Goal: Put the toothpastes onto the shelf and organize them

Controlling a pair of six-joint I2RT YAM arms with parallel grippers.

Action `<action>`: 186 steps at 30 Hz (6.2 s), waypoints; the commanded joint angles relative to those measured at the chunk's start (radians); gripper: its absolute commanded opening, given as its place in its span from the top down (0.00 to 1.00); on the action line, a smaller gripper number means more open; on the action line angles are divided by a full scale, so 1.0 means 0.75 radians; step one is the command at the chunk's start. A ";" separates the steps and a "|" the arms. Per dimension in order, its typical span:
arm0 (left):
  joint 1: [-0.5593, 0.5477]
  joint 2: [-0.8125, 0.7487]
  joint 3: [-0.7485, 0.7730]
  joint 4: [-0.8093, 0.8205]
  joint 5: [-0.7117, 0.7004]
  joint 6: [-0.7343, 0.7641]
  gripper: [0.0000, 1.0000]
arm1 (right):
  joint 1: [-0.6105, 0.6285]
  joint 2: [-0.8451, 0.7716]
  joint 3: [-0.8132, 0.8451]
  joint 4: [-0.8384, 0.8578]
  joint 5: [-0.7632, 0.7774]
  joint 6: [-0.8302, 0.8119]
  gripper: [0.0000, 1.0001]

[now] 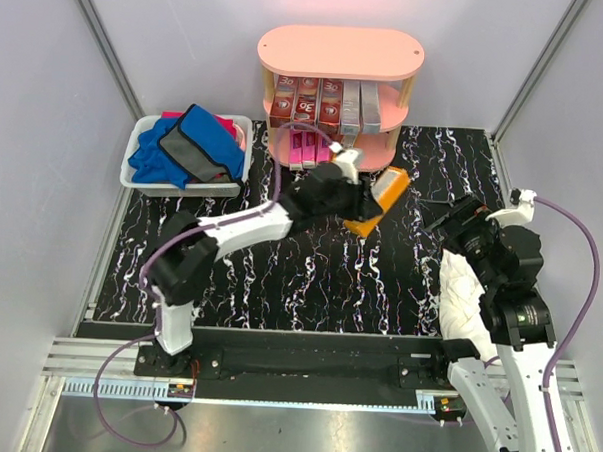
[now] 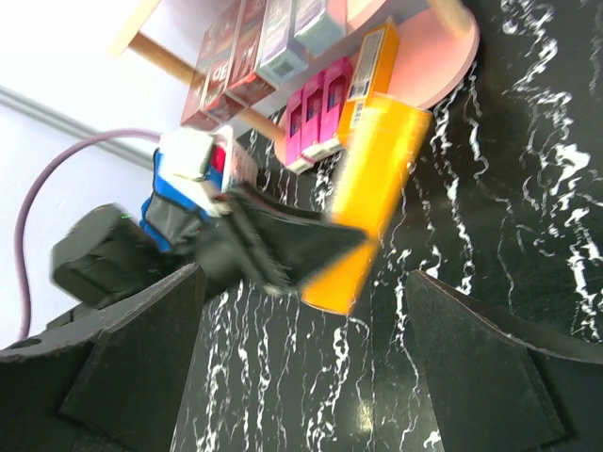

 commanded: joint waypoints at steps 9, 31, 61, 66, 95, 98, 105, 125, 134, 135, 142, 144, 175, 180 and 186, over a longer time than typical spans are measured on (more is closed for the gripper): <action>0.184 -0.587 -0.696 0.566 -0.136 -0.602 0.64 | 0.002 0.130 0.019 0.160 -0.272 0.023 0.02; 0.248 -1.317 -1.126 0.385 -0.707 -0.837 0.63 | 0.977 0.613 0.180 0.340 0.437 -0.118 0.02; 0.234 -1.223 -0.935 0.270 -0.361 -0.725 0.63 | 1.272 0.838 0.248 0.524 0.707 -0.261 0.11; 0.187 -1.209 -0.929 0.268 -0.372 -0.723 0.63 | 1.272 0.852 0.246 0.549 0.677 -0.259 0.12; 0.113 -1.452 -1.032 0.242 -0.539 -0.665 0.40 | 1.272 0.899 0.225 0.555 0.763 -0.265 0.62; 0.115 -1.501 -1.011 0.129 -0.592 -0.596 0.20 | 1.268 0.875 0.215 0.553 0.763 -0.269 0.64; 0.115 -1.583 -0.911 -0.167 -0.729 -0.432 0.01 | 1.115 0.856 0.170 0.551 0.513 -0.190 0.66; 0.113 -1.642 -0.923 -0.329 -0.777 -0.258 0.01 | 0.340 0.897 -0.330 1.231 -0.513 0.305 0.69; 0.115 -1.638 -0.921 -0.360 -0.785 -0.230 0.01 | 0.104 1.001 -0.452 1.524 -0.741 0.451 0.73; 0.115 -1.636 -0.923 -0.362 -0.791 -0.228 0.01 | 0.098 1.001 -0.452 1.524 -0.745 0.446 0.73; 0.117 -1.630 -0.927 -0.380 -0.811 -0.226 0.01 | 0.035 1.083 -0.417 1.532 -0.769 0.430 0.73; 0.117 -1.628 -0.923 -0.389 -0.811 -0.221 0.01 | 0.020 1.157 -0.382 1.555 -0.786 0.440 0.74; 0.127 -1.787 -0.940 -0.610 -0.928 -0.148 0.01 | -0.141 2.200 0.495 1.616 -0.806 0.628 0.78; 0.127 -1.794 -0.962 -0.608 -0.928 -0.146 0.01 | -0.139 2.341 0.632 1.602 -0.822 0.663 0.78; 0.127 -1.777 -0.978 -0.599 -0.930 -0.146 0.01 | -0.135 2.457 0.787 1.545 -0.863 0.667 0.76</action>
